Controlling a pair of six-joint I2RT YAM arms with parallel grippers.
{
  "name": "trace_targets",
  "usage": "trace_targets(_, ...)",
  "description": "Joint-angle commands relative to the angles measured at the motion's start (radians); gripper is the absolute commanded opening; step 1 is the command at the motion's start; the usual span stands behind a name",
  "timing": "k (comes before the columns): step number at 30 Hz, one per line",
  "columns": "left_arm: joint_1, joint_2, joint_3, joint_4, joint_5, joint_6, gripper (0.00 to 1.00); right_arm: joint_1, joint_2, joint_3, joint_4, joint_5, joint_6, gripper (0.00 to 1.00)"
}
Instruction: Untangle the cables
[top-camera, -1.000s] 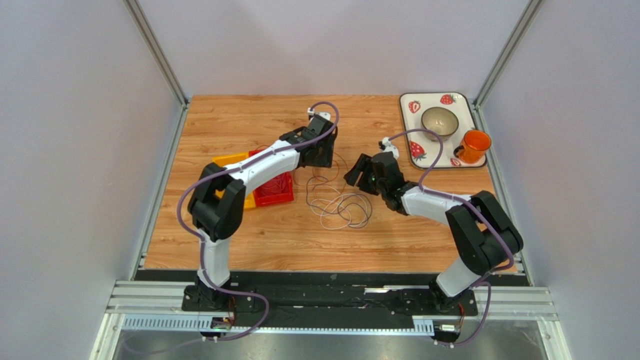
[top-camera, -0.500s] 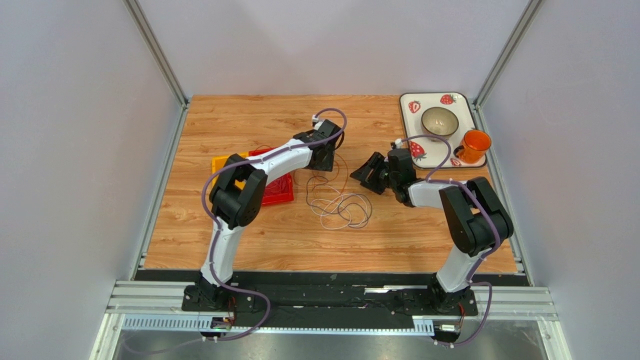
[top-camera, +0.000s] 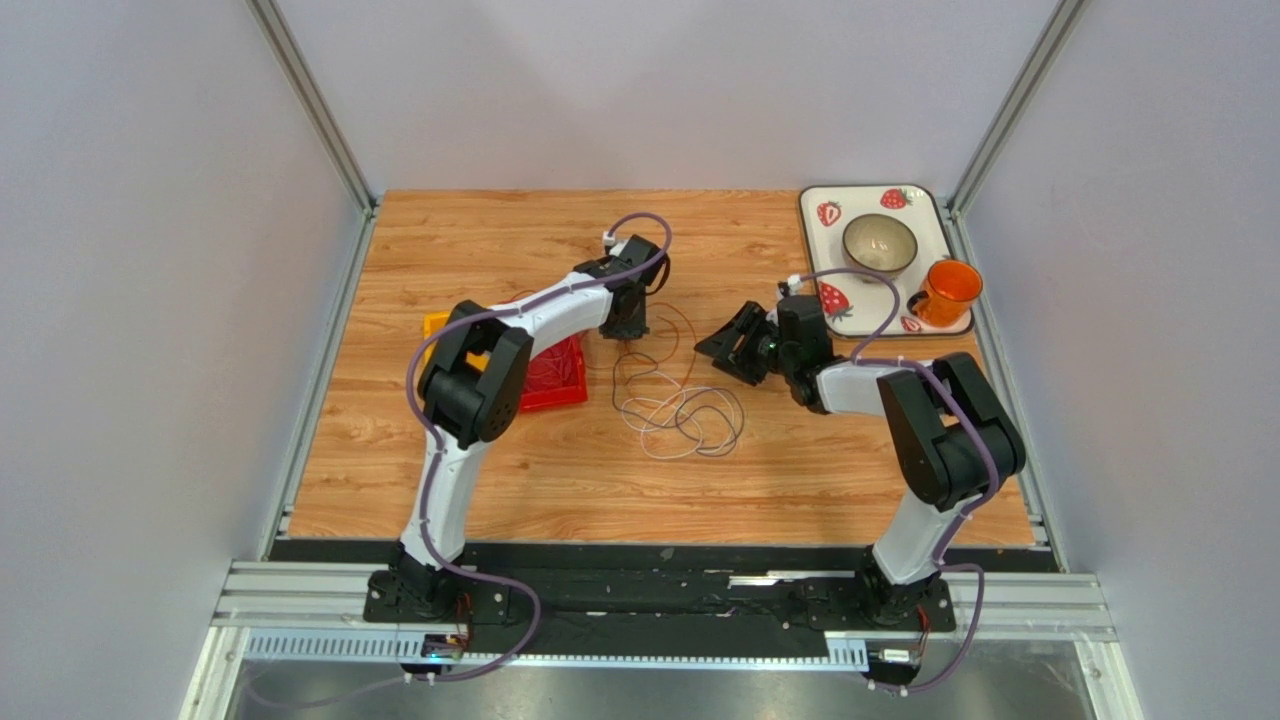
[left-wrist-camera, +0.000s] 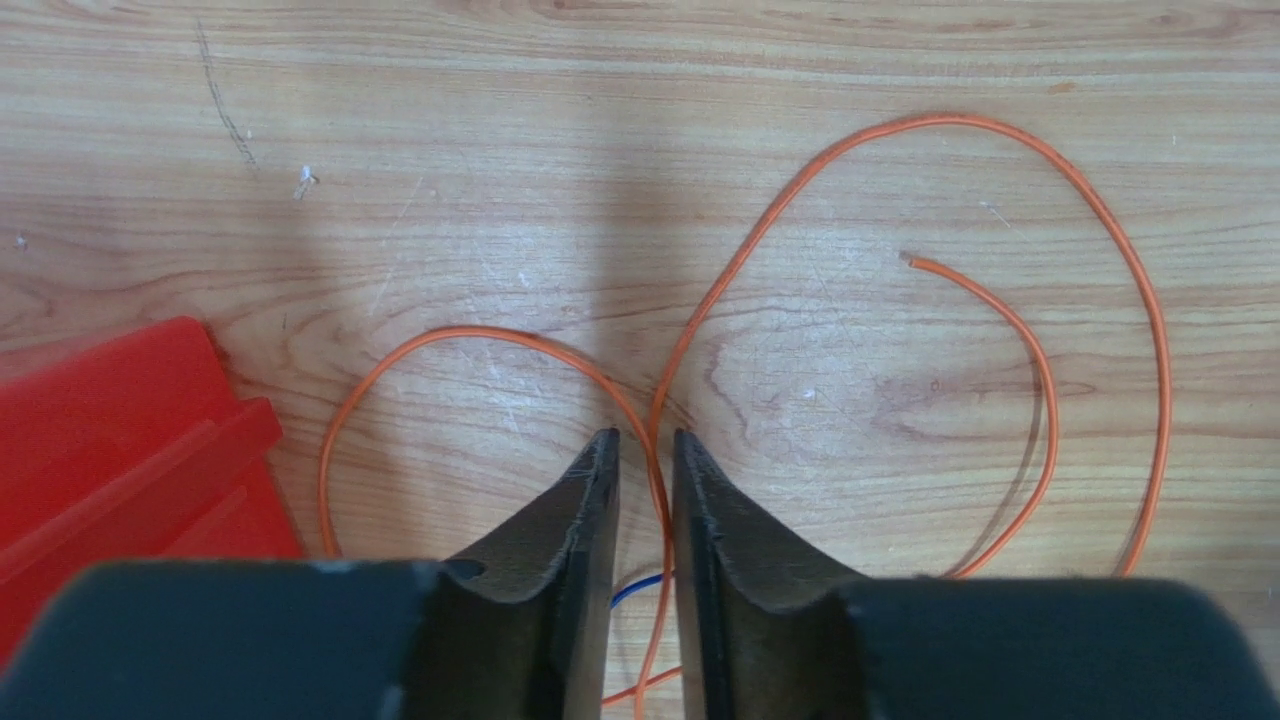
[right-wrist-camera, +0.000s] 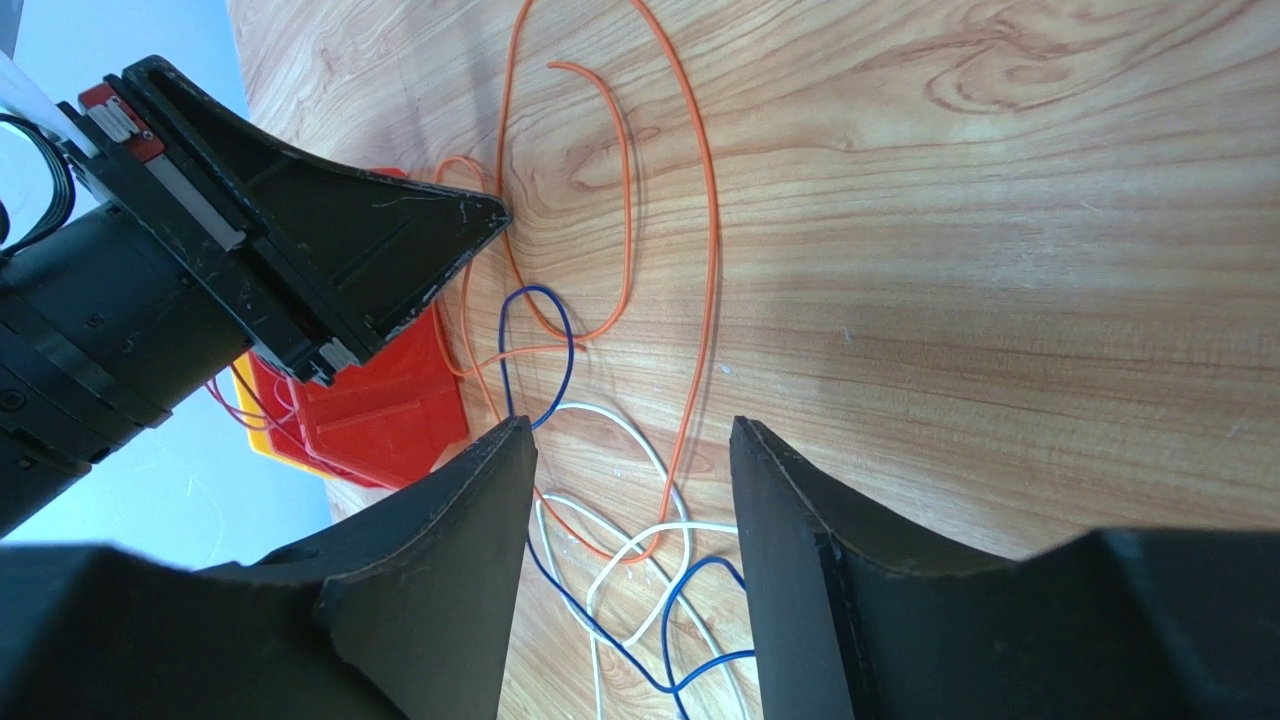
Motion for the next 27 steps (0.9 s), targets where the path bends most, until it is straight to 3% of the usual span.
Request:
trace_targets(1, 0.0, 0.025, -0.01, 0.006, 0.03, -0.038, 0.23, -0.01, 0.014, -0.002, 0.057, -0.019, 0.013, 0.54)
trace_targets(2, 0.0, 0.026, -0.012, 0.009, 0.027, -0.04, 0.16, -0.01, 0.016, -0.002, 0.058, -0.024, 0.015, 0.54)
trace_targets(8, 0.0, 0.043, 0.003, 0.0, 0.044, -0.029, 0.0, -0.014, 0.023, -0.002, 0.069, -0.036, 0.021, 0.52)
trace_targets(16, -0.001, -0.008, 0.088, 0.006, 0.087, -0.003, 0.0, -0.016, 0.028, -0.005, 0.087, -0.047, 0.021, 0.52)
trace_targets(27, -0.026, -0.296, 0.08, 0.003, 0.087, 0.049, 0.0, -0.017, 0.026, -0.008, 0.1, -0.056, 0.021, 0.51)
